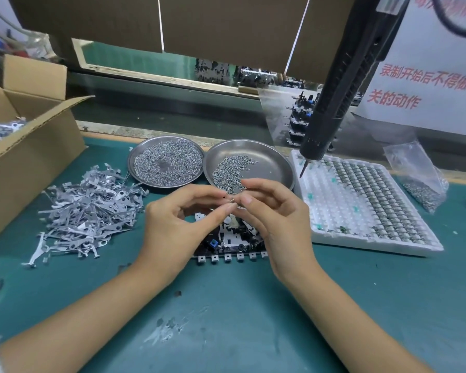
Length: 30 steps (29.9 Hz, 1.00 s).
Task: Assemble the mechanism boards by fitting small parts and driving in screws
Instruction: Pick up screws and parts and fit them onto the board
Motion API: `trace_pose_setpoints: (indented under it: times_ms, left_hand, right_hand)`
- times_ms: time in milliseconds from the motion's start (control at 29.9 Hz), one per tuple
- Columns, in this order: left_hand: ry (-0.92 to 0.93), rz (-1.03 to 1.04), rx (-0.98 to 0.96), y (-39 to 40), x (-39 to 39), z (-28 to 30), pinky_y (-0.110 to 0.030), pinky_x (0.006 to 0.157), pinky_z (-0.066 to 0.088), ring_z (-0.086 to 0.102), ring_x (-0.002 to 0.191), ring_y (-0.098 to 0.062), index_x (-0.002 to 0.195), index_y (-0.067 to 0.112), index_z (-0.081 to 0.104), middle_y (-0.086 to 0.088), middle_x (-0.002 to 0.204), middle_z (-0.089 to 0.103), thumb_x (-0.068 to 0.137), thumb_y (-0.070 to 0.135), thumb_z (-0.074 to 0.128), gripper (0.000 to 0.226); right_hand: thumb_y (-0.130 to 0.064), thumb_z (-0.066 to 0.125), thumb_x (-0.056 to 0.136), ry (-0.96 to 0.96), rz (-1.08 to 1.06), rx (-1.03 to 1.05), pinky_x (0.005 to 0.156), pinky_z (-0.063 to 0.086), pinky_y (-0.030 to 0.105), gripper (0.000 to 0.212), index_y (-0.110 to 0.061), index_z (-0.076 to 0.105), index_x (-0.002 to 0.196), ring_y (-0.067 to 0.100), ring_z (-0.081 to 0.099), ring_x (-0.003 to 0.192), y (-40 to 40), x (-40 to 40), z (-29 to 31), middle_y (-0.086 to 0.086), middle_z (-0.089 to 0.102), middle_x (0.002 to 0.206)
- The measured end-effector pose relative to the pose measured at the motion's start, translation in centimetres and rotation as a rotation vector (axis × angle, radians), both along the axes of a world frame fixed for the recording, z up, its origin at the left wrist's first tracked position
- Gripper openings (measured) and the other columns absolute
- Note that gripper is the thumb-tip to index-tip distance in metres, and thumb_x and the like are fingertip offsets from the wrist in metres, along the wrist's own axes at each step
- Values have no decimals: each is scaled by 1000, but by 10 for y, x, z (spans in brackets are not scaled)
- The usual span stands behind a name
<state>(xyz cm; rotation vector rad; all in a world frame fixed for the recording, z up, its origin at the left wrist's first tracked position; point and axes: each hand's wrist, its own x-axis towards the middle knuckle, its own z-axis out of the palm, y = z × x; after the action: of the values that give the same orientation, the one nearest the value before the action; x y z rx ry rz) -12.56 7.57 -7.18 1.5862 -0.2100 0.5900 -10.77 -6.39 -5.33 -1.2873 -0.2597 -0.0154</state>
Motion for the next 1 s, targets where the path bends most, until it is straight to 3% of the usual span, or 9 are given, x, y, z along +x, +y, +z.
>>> trace_pose_setpoints:
  times_ms: [167,267,367,434,501,634,768,868,1002]
  left_hand:
    - [5,17,86,1,1,-1,-13,74,50,69,80,-6,94,22,73,7,85,74,75,17,72,19]
    - [24,42,105,2,2,-2,-9,74,47,66,82,-1,91,21,74,8,87,72,76,20,69,16]
    - [100,49,-4,2,3,-2,-15,73,52,66,75,-2,85,26,74,10,83,73,73,24,71,13]
    - [124,59,-38,2,4,-2,-16,72,53,66,71,-2,84,25,73,11,79,73,72,23,72,12]
    - [133,54,-54,2,5,-2,-15,72,53,67,72,-2,84,22,73,10,79,73,72,20,73,12]
    - [148,43,-77,2,6,-1,-16,73,54,69,74,-4,84,19,72,8,80,74,72,17,74,12]
    - [149,42,-81,2,6,0,-14,72,53,68,74,-4,83,19,72,8,80,74,71,16,74,13]
    - [150,37,-84,2,6,1,-14,73,53,68,74,-3,82,19,72,8,80,74,70,15,74,13]
    - [170,24,-93,1,4,1,-17,73,55,68,72,-5,84,16,72,5,80,74,67,16,74,17]
  right_hand:
    - [-1,62,87,-237,-111,-303,76,57,31,23,-22,70,89,18,69,84,-2,-6,4,2,72,84]
    - [-8,56,78,-342,-243,-495,65,55,25,26,-30,69,76,16,67,68,-19,2,16,-2,70,72]
    - [-13,50,69,-255,-407,-715,59,48,22,24,-30,65,60,13,62,61,-59,23,27,-6,65,58]
    - [-9,54,74,-168,-497,-926,62,45,22,21,-25,68,68,9,59,64,-96,42,28,-9,64,61]
    - [0,55,79,-118,-541,-1149,65,40,23,24,-16,71,87,13,56,70,-130,60,28,-3,65,76]
    - [8,55,79,-144,-395,-1480,74,50,32,35,-8,69,106,22,57,78,-169,83,28,8,67,91]
    - [8,55,78,-224,-294,-1638,59,44,24,41,-18,71,105,16,56,71,-172,91,29,1,66,87]
    - [7,55,80,-315,-284,-1786,68,52,30,42,-20,69,108,19,60,80,-170,95,30,2,71,95]
    - [6,51,82,-317,-243,-1877,64,35,26,37,-16,68,107,22,55,85,-171,98,31,3,68,97]
